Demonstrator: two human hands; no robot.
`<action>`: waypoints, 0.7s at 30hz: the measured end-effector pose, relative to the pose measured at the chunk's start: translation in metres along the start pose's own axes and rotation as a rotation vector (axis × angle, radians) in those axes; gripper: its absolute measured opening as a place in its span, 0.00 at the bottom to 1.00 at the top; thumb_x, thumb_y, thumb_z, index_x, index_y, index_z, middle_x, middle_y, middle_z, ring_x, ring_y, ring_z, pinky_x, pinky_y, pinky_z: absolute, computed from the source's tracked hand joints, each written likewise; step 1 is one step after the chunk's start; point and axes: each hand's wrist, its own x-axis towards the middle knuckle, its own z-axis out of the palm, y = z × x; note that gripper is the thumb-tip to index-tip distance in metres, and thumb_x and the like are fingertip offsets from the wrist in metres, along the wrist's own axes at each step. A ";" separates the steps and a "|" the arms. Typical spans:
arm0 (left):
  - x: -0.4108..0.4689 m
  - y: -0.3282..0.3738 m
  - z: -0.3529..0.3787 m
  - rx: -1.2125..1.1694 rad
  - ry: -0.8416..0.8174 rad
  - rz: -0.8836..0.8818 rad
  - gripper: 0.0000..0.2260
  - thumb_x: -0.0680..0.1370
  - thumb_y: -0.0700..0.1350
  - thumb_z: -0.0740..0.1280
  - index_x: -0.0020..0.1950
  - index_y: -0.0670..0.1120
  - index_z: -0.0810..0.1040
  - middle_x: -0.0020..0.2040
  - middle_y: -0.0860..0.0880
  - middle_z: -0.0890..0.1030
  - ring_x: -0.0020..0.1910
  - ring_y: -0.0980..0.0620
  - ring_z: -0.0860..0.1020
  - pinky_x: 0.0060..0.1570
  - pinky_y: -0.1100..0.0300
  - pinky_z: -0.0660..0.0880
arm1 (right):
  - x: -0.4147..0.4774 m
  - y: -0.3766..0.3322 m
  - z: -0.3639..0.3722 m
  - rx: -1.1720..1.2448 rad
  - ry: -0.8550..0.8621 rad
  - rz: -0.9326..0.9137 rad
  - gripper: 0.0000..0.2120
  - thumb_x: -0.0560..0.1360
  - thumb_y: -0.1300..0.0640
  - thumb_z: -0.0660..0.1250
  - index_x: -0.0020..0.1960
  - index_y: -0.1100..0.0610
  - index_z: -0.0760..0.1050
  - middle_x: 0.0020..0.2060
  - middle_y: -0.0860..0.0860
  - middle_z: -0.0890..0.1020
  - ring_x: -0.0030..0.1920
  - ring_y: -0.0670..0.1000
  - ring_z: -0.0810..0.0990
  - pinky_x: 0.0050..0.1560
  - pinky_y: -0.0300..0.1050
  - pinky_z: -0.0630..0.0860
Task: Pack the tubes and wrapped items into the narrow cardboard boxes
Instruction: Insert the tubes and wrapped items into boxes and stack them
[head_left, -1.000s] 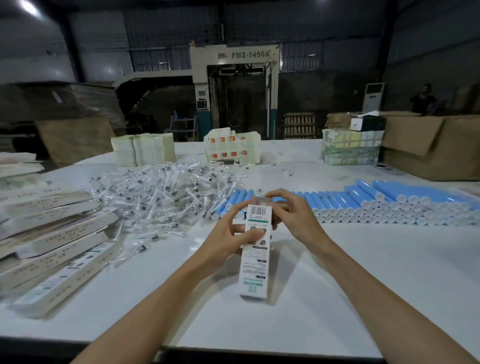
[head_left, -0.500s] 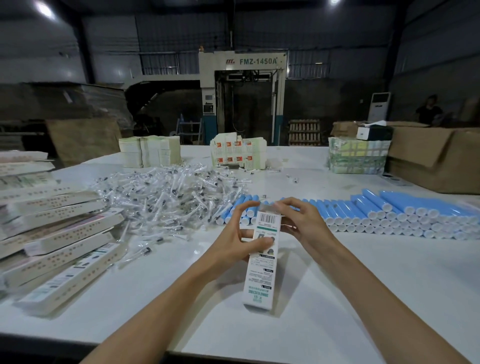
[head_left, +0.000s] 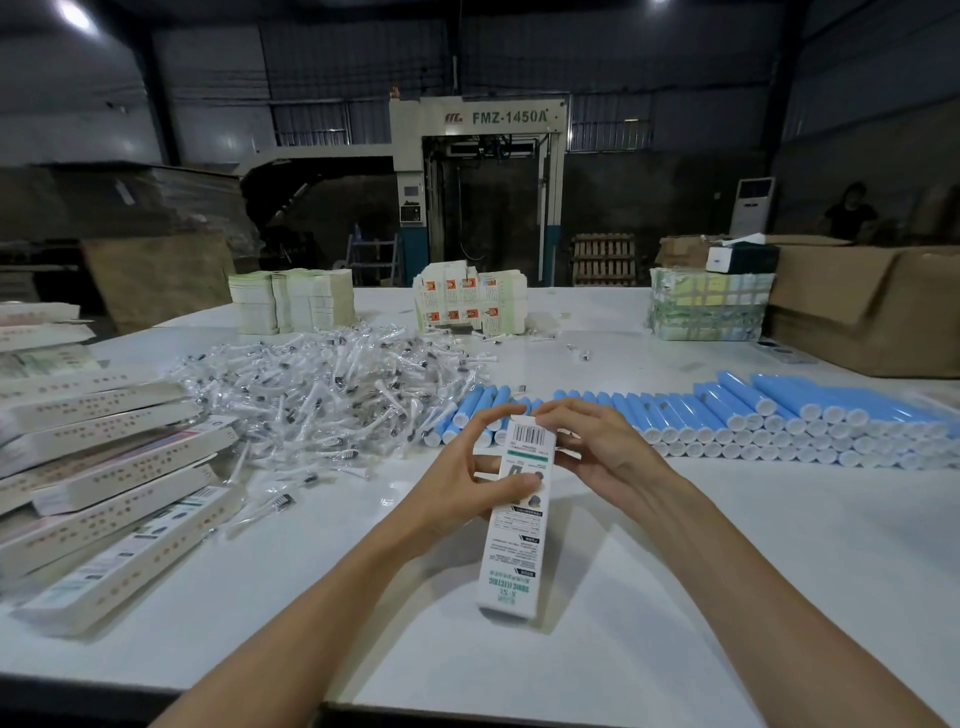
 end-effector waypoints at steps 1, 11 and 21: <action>0.000 0.000 0.000 0.004 0.002 0.001 0.32 0.78 0.47 0.79 0.76 0.66 0.69 0.56 0.43 0.89 0.52 0.41 0.89 0.44 0.53 0.84 | 0.000 0.000 -0.001 0.009 -0.002 0.012 0.04 0.73 0.62 0.76 0.48 0.59 0.85 0.48 0.60 0.87 0.50 0.56 0.87 0.49 0.46 0.83; -0.002 0.002 0.002 -0.039 0.031 -0.014 0.29 0.79 0.48 0.78 0.76 0.62 0.69 0.54 0.41 0.89 0.50 0.41 0.89 0.42 0.52 0.84 | -0.012 -0.007 0.001 -0.111 -0.089 -0.077 0.12 0.76 0.58 0.77 0.55 0.65 0.82 0.54 0.65 0.85 0.57 0.62 0.86 0.53 0.47 0.83; 0.001 0.003 0.006 -0.141 0.290 -0.012 0.09 0.81 0.53 0.75 0.61 0.57 0.82 0.47 0.38 0.89 0.41 0.39 0.88 0.35 0.54 0.82 | -0.011 0.006 0.018 -0.158 0.014 -0.234 0.04 0.74 0.62 0.79 0.49 0.60 0.87 0.49 0.62 0.87 0.51 0.62 0.87 0.52 0.49 0.84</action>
